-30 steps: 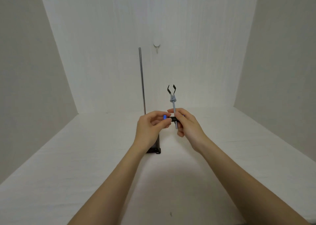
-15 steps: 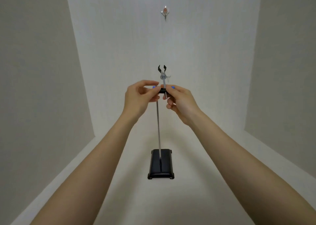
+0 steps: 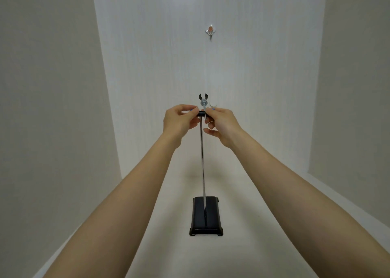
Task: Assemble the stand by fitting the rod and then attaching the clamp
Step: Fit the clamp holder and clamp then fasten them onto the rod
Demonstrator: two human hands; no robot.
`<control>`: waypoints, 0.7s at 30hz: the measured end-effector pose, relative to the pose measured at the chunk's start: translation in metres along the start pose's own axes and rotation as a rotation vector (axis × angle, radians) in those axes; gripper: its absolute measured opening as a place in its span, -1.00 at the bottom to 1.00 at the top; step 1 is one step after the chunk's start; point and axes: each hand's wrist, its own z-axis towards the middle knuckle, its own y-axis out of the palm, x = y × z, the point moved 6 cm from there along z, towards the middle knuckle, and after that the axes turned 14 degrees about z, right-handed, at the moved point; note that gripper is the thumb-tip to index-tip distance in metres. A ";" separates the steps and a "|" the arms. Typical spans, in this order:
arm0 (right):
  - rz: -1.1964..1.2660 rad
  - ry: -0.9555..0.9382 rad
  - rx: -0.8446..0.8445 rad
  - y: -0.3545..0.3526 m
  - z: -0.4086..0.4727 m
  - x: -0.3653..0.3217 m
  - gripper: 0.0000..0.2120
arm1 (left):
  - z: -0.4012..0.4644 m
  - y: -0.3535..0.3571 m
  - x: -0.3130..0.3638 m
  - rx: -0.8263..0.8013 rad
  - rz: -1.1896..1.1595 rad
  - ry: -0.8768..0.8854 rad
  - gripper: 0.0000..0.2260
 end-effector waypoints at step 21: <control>-0.035 0.270 0.043 -0.021 -0.023 0.053 -0.81 | -0.033 0.015 -0.062 -0.188 -0.144 -0.245 -0.83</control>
